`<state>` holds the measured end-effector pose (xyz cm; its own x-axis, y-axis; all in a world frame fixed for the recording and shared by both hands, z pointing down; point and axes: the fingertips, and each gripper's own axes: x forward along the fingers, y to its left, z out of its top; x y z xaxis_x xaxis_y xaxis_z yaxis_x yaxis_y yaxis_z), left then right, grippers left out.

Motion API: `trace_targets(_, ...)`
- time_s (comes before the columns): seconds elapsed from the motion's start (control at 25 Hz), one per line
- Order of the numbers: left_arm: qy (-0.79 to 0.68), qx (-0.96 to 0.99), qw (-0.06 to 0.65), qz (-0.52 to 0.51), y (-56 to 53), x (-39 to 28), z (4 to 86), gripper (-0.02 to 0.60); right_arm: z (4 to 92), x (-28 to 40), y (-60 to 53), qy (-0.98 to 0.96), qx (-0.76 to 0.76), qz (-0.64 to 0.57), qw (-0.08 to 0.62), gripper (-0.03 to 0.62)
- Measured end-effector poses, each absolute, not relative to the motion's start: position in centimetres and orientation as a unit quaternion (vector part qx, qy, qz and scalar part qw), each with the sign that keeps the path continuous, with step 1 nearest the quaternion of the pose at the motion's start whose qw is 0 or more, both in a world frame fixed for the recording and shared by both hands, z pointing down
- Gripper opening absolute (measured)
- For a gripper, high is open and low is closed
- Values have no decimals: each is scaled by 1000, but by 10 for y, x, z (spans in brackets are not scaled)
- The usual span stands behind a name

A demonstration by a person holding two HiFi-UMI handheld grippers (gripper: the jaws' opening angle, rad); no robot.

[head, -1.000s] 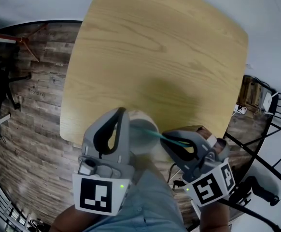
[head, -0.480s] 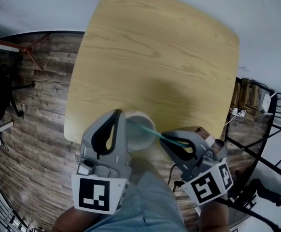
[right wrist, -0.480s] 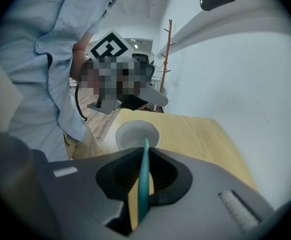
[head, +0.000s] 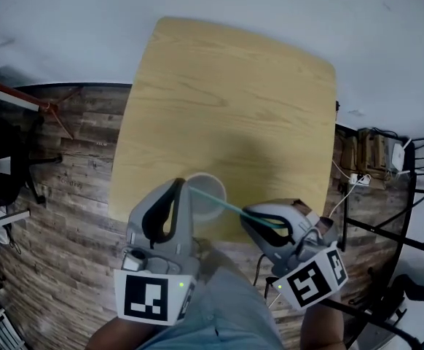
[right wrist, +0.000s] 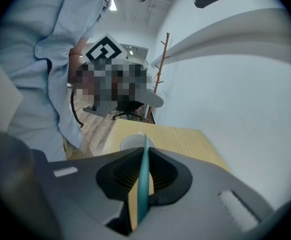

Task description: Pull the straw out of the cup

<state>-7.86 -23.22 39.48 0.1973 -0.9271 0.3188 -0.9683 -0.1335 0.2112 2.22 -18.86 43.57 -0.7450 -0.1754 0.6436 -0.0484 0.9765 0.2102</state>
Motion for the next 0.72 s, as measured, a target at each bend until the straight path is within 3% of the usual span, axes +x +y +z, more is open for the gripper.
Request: trace_targets(0.72, -651, 758, 45, 8, -158, -65, 282, 20, 291, 36, -155, -954, 231, -120, 151, 38)
